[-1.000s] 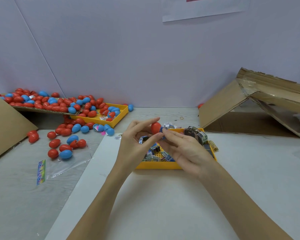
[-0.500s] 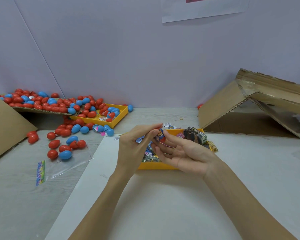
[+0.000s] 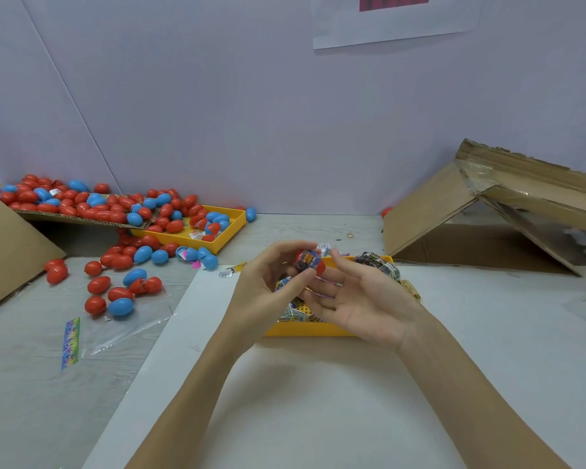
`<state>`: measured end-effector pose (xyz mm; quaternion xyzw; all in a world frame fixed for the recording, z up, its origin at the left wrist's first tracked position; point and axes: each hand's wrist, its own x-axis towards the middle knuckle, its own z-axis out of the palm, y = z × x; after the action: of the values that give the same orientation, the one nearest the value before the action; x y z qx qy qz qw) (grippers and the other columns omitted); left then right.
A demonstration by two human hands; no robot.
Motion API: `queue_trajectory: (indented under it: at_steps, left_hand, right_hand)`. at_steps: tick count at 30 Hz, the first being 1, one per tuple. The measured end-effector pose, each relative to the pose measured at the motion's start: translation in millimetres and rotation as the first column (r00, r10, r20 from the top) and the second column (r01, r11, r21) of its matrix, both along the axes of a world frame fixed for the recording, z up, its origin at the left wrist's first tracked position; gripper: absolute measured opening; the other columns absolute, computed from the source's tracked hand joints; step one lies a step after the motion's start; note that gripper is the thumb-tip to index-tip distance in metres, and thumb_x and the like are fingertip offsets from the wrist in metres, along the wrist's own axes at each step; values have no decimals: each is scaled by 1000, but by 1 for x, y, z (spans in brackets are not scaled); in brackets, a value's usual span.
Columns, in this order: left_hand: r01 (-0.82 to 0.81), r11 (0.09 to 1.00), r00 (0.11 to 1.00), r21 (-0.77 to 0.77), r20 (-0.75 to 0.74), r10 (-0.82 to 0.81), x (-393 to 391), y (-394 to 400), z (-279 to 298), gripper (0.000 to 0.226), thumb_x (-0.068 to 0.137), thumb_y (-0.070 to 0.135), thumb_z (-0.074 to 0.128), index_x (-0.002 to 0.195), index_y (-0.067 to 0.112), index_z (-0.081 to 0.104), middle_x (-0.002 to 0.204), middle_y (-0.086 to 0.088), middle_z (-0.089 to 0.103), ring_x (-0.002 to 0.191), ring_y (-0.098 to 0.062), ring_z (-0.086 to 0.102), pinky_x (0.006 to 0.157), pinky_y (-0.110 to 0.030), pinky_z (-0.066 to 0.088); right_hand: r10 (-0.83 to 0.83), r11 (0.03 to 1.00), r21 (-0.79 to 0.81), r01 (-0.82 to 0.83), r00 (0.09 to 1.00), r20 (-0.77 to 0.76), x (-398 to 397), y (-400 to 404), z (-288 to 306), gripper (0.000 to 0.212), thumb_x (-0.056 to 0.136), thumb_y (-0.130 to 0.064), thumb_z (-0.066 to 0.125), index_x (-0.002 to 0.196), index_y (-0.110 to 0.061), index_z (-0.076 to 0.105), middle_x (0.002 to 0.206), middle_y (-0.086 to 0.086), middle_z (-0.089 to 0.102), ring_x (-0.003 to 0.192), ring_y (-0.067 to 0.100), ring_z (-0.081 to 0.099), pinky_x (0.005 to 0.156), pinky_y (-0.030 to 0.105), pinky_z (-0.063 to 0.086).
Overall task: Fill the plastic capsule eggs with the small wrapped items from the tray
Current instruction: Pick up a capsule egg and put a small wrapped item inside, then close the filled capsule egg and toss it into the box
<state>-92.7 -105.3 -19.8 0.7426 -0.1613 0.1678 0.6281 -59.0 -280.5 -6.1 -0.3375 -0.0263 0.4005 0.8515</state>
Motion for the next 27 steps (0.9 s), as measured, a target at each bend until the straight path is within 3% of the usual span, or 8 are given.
queue_trajectory:
  at_steps: [4,9,13,17,20,22,25,27]
  left_hand:
    - [-17,998,998,-54,55,20,-1,1,2,32,88,8,77,118,18,68,113,-3,72,107,-23,69,88,-24,56]
    - [-109,994,974,-10,199,108,0,-1,2,36,82,3,82,112,17,69,109,0,74,106,-24,70,88,-22,56]
    - [-164,986,959,25,238,154,1,0,-1,38,79,5,84,111,22,71,106,0,74,102,-25,70,88,-27,57]
    - [-204,972,948,115,273,166,4,4,-3,34,81,12,83,111,22,72,109,6,73,107,-22,69,89,-27,57]
    - [-232,950,940,210,300,164,5,7,-5,37,82,17,83,116,23,70,113,10,72,110,-21,68,91,-31,57]
    - [-235,931,953,280,254,164,4,6,-4,50,81,31,82,128,27,64,124,14,67,117,-17,64,96,-25,54]
    - [-285,921,950,266,205,235,0,5,-2,50,83,43,73,130,38,56,127,27,60,118,-3,60,93,-9,46]
    - [-336,917,932,213,218,291,-1,7,2,33,88,40,67,120,42,60,119,25,62,110,1,61,83,-5,47]
  right_hand:
    - [100,990,103,-95,994,-39,-4,2,0,32,97,-26,67,116,-1,73,132,18,67,111,28,69,91,35,58]
    - [92,989,123,-82,992,-83,-7,9,-4,54,87,-26,78,130,2,63,122,15,65,107,31,63,93,40,54]
    - [34,998,54,-36,999,36,-7,8,-4,43,97,-29,68,127,1,65,134,19,65,107,29,65,97,39,53]
    - [-47,997,-53,55,989,138,-6,9,-2,41,101,-35,59,123,1,64,129,22,67,110,32,66,98,39,56]
    - [-119,931,-269,248,900,420,-8,14,-4,43,100,-37,61,117,2,70,115,23,73,101,28,72,84,35,61]
    - [-133,851,-363,381,823,552,-8,15,-5,39,100,-36,61,112,-1,74,107,20,75,92,23,75,76,29,60]
    - [-266,872,-283,400,871,412,11,-2,8,40,103,-37,57,110,-1,74,94,13,77,80,18,74,67,26,59]
    - [-399,911,-26,411,895,199,39,-30,33,40,104,-34,55,114,2,69,91,10,72,71,17,70,60,24,57]
